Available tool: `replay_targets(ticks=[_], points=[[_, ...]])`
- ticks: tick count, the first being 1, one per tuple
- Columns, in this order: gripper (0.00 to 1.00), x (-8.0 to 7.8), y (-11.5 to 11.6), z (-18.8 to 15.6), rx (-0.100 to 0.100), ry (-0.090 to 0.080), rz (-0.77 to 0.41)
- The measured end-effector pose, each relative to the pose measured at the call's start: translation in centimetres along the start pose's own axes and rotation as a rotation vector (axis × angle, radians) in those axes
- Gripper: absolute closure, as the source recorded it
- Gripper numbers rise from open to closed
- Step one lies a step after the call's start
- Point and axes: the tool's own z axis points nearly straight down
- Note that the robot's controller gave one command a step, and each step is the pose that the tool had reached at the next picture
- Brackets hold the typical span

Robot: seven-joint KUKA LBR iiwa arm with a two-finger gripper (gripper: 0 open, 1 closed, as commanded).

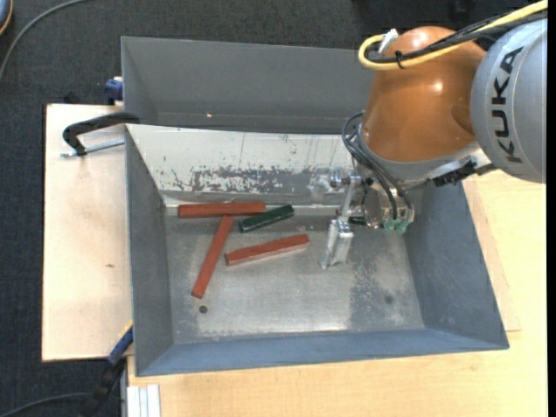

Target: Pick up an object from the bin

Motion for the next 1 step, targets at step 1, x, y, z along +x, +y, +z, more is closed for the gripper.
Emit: replay_targets(ticks=[1], points=[[0.0,-2.7,-1.61,17.95,0.0,0.008,0.018]])
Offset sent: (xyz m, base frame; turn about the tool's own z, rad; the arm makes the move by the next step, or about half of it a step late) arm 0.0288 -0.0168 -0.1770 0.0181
